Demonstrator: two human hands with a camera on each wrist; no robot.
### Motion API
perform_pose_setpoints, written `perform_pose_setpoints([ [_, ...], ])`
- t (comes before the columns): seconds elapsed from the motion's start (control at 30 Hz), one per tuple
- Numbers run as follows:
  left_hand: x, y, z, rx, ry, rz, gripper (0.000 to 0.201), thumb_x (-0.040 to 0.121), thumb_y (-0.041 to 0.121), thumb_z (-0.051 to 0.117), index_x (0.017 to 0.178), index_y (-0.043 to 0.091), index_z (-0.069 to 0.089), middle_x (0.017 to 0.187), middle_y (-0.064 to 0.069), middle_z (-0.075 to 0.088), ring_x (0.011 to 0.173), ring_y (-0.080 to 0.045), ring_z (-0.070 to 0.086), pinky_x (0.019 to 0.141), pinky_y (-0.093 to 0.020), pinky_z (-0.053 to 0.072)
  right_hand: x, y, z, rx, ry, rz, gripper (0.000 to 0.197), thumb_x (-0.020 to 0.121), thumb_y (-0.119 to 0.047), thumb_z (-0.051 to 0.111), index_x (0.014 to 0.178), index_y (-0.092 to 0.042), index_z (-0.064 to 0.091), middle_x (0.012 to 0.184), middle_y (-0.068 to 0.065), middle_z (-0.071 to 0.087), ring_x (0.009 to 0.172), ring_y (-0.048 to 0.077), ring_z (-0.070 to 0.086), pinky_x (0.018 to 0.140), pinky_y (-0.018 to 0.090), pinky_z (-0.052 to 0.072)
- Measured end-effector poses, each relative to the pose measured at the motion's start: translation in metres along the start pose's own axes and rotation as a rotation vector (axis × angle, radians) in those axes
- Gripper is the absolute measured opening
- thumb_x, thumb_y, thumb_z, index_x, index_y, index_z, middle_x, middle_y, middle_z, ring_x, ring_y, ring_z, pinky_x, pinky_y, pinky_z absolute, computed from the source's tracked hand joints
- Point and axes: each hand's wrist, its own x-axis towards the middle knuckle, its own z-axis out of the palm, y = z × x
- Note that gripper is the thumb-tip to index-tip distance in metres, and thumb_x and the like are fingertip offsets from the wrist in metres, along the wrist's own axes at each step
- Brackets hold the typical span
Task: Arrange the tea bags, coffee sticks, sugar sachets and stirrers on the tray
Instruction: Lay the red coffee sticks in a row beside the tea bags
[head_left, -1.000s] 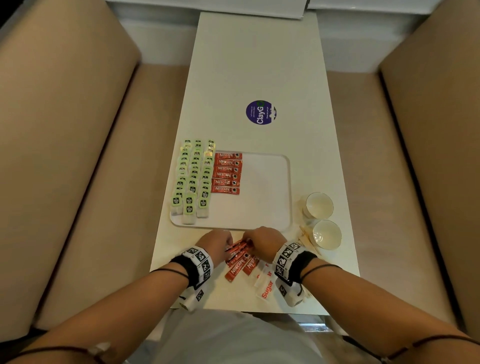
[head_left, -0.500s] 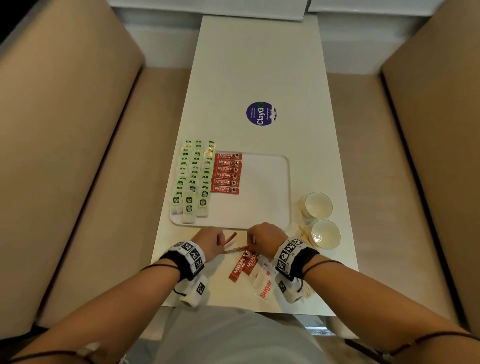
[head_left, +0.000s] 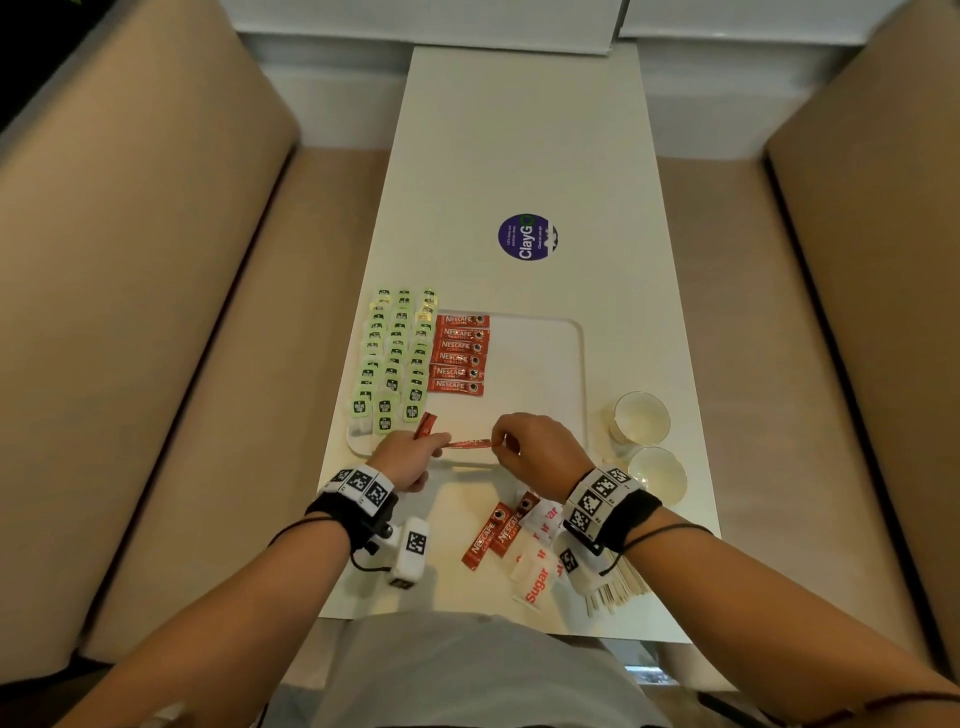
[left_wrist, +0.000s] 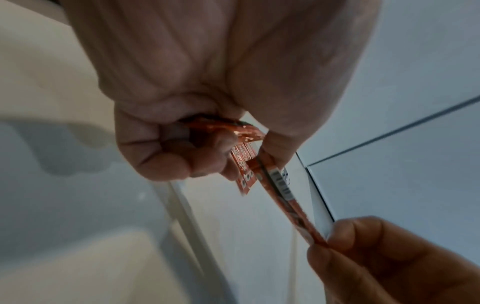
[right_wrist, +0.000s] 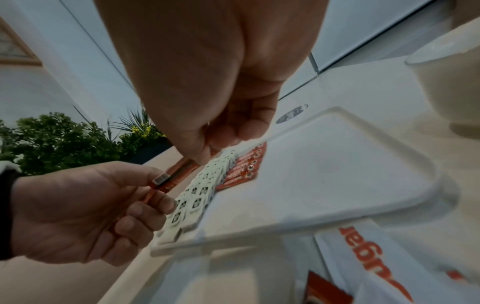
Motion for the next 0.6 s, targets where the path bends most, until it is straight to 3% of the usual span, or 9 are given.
perform_pose_setpoints([
  [0.17, -0.002, 0.001, -0.008, -0.145, -0.059, 0.104, 0.025, 0.096, 0.029, 0.066, 0.082, 0.009, 0.06, 0.063, 0.0, 0.042, 0.049, -0.013, 0.036, 0.051, -0.025, 0.035, 0.0, -0.002, -0.003, 0.076, 0.066, -0.024, 0.006, 0.095, -0.027, 0.065, 0.098, -0.025, 0.069, 0.086, -0.013, 0.059, 0.071, 0.004, 0.053, 0.069, 0.024, 0.047],
  [0.3, -0.014, 0.01, -0.016, 0.047, 0.011, 0.254, 0.031, 0.097, 0.038, 0.062, 0.082, 0.011, 0.06, 0.064, 0.004, 0.051, 0.048, -0.01, 0.041, 0.052, -0.024, 0.039, 0.001, -0.002, -0.004, 0.215, 0.083, 0.053, 0.011, 0.092, -0.038, 0.071, 0.098, -0.028, 0.07, 0.091, -0.013, 0.061, 0.076, 0.004, 0.057, 0.073, 0.025, 0.05],
  [0.47, -0.019, 0.019, -0.024, 0.253, 0.047, 0.401, 0.031, 0.098, 0.036, 0.061, 0.077, 0.013, 0.064, 0.058, 0.01, 0.05, 0.055, -0.009, 0.045, 0.058, -0.028, 0.035, 0.008, -0.002, -0.003, 0.402, 0.115, 0.244, 0.026, 0.094, -0.044, 0.066, 0.114, -0.026, 0.069, 0.1, -0.015, 0.066, 0.081, 0.004, 0.06, 0.076, 0.024, 0.048],
  [0.6, -0.013, 0.019, -0.028, 0.193, 0.05, 0.415, 0.029, 0.097, 0.034, 0.063, 0.078, 0.011, 0.067, 0.058, 0.01, 0.054, 0.055, -0.01, 0.046, 0.06, -0.029, 0.037, 0.014, -0.002, -0.004, 0.506, 0.006, 0.276, 0.02, 0.097, -0.039, 0.063, 0.099, -0.025, 0.077, 0.086, -0.009, 0.072, 0.073, 0.008, 0.064, 0.07, 0.024, 0.049],
])
